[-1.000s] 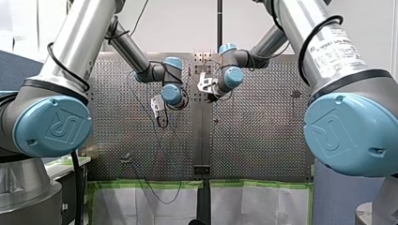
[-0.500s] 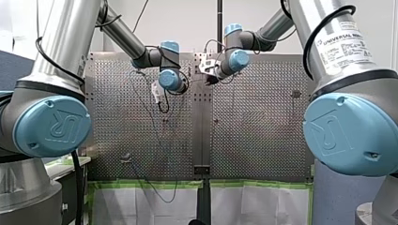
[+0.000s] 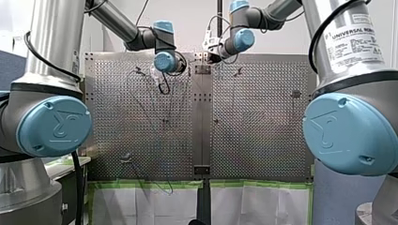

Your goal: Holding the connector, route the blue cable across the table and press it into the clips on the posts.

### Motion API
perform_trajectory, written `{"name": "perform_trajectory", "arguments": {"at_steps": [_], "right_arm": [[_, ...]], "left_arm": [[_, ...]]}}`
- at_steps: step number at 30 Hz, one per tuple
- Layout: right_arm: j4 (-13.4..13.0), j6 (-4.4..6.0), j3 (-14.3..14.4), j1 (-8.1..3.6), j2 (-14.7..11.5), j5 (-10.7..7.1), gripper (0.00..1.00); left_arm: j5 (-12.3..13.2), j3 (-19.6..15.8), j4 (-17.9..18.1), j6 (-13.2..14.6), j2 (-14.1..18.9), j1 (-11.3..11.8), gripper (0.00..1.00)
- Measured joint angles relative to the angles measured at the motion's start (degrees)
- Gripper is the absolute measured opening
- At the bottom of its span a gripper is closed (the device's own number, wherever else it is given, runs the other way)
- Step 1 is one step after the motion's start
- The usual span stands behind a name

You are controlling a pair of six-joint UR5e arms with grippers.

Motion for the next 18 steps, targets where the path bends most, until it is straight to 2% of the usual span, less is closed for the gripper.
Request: {"name": "perform_trajectory", "arguments": {"at_steps": [5, 13, 18], "right_arm": [[0.0, -0.08, 0.0, -0.48, 0.9, 0.0, 0.0], [0.1, -0.22, 0.1, -0.61, 2.1, -0.01, 0.0], [0.1, -0.35, 0.1, -0.65, 3.0, -0.08, 0.0]], "left_arm": [[1.6, 0.4, 0.4, -1.0, -1.1, 0.7, 0.0], [-0.2, 0.2, 0.4, -1.5, -3.7, 1.0, 0.0], [0.3, 0.1, 1.5, -1.6, -3.8, 1.3, 0.0]]}}
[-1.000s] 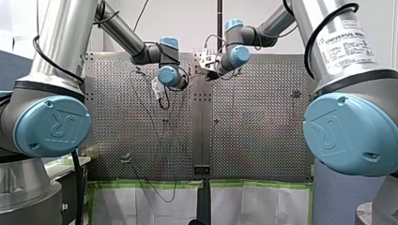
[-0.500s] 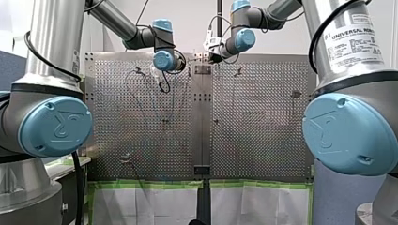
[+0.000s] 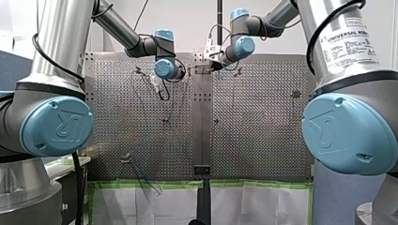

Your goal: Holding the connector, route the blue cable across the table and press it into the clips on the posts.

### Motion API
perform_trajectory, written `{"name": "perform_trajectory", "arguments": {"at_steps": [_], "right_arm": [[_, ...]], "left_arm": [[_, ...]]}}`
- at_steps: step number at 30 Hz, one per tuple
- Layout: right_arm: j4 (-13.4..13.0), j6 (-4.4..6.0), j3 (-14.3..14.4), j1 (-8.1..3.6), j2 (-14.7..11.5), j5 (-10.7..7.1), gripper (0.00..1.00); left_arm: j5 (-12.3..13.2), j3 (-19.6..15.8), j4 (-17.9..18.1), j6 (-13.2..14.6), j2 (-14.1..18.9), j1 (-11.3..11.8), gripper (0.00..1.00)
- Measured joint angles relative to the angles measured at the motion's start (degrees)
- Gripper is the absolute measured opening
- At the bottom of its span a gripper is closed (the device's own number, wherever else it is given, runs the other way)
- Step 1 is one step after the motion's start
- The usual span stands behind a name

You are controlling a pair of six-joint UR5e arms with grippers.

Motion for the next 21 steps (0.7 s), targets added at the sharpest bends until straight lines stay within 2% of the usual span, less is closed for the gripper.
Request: {"name": "perform_trajectory", "arguments": {"at_steps": [5, 9, 13, 21], "right_arm": [[-0.1, -0.07, 0.0, -0.02, 0.6, -0.18, 0.0], [-0.3, -0.05, 0.0, -0.22, 1.1, -0.7, 0.0], [-0.6, 0.05, -0.1, -0.64, 1.5, -1.42, 0.0], [-0.9, 0.13, -0.5, -1.61, 1.8, -2.28, 0.0]], "left_arm": [[2.0, 0.1, 1.5, -0.3, -0.3, 0.9, 0.0], [4.0, 0.7, 2.2, -0.3, -2.0, 1.7, 0.0], [4.8, 1.3, 3.4, -0.2, -3.6, 2.5, 0.0], [5.8, 3.4, 3.6, -0.2, -4.1, 4.1, 0.0]]}}
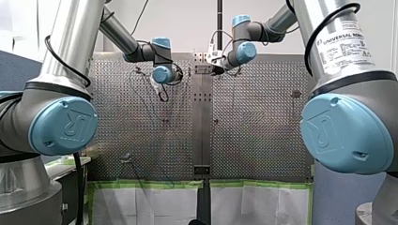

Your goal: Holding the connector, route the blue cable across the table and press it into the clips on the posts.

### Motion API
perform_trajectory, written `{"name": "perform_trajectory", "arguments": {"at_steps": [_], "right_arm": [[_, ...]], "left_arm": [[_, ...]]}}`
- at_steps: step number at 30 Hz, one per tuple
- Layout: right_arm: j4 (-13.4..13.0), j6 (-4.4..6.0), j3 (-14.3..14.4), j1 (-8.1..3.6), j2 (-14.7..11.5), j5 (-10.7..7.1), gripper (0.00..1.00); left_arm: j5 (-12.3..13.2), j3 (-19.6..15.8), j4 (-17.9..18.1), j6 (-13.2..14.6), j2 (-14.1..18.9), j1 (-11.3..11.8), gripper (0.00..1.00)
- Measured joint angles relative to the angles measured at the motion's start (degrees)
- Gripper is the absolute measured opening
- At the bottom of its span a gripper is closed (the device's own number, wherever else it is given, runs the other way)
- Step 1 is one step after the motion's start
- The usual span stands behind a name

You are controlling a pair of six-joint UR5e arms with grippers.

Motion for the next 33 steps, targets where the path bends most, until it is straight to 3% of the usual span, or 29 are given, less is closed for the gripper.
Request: {"name": "perform_trajectory", "arguments": {"at_steps": [7, 13, 22, 23, 24, 26, 27, 29, 30, 32, 33], "right_arm": [[-0.3, 0.05, -0.9, -0.79, 0.8, -0.33, 0.0], [-0.4, 0.05, -1.6, -1.61, 1.0, -0.45, 0.0], [-0.9, -0.12, -1.8, -2.5, 1.1, -0.58, 0.0], [-1.0, -0.1, -1.8, -2.64, 1.2, -0.57, 0.0], [-1.1, -0.09, -1.8, -2.74, 1.2, -0.57, 0.0], [-1.3, -0.11, -1.8, -2.94, 1.5, -0.61, 0.0], [-1.4, -0.14, -1.8, -3.03, 1.7, -0.69, 0.0], [-1.6, -0.22, -1.8, -3.18, 2.1, -1.01, 0.0], [-1.7, -0.24, -1.8, -3.22, 2.2, -1.14, 0.0], [-1.9, -0.32, -1.8, -3.32, 2.3, -1.4, 0.0], [-1.9, -0.37, -1.8, -3.36, 2.3, -1.49, 0.0]], "left_arm": [[1.2, 0.8, 0.3, -0.1, -0.4, 1.2, 0.0], [3.6, 2.3, -0.7, 0.8, -2.8, 2.2, 0.0], [3.9, 2.9, -2.1, 1.9, -4.2, 3.0, 0.0], [3.9, 2.9, -2.4, 2.2, -4.2, 3.0, 0.12], [3.8, 2.9, -2.8, 2.6, -4.2, 3.0, 0.12], [3.4, 2.9, -3.5, 3.3, -4.0, 2.9, 0.32], [3.0, 2.9, -3.9, 3.7, -3.9, 2.9, 0.32], [2.4, 2.9, -4.3, 4.1, -3.6, 2.7, 0.62], [1.9, 2.9, -4.6, 4.2, -3.3, 2.7, 0.62], [1.3, 2.9, -5.1, 4.0, -2.6, 2.6, 1.0], [1.1, 2.9, -5.5, 3.8, -2.1, 2.5, 1.0]]}}
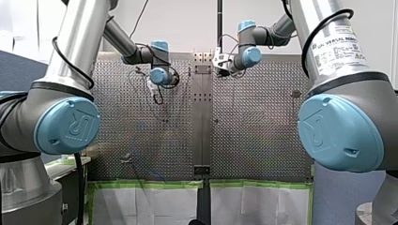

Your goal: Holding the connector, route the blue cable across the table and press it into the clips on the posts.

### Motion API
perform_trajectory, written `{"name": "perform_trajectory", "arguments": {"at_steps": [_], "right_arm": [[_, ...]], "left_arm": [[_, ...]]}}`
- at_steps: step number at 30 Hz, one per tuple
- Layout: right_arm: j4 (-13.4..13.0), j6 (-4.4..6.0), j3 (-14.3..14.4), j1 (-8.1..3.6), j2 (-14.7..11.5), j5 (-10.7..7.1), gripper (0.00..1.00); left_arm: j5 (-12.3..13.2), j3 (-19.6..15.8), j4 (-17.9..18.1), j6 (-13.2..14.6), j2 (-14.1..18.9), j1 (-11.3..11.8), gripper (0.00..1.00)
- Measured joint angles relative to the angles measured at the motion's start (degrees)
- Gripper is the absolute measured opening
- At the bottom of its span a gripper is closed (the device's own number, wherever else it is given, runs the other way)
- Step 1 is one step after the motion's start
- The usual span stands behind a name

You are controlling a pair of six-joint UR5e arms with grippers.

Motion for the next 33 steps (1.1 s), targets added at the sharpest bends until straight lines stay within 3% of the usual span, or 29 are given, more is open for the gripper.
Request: {"name": "perform_trajectory", "arguments": {"at_steps": [12, 20, 28, 33], "right_arm": [[0.1, -0.52, -0.4, -0.14, -0.6, -0.28, 0.0], [0.1, -0.48, -0.5, -0.14, -1.0, -0.6, 0.0], [0.3, -0.45, -0.5, -0.14, -1.0, -0.79, 0.0], [0.3, -0.37, -0.4, -0.17, -1.0, -0.8, 0.0]], "left_arm": [[-1.1, -3.0, -6.1, 1.8, 5.7, -1.7, 1.0], [1.4, -7.1, -9.1, 1.3, 9.3, -3.5, 1.0], [0.7, -8.7, -9.0, 1.5, 13.1, -5.5, 1.0], [0.0, -8.6, -7.7, 1.6, 13.8, -7.5, 1.0]]}}
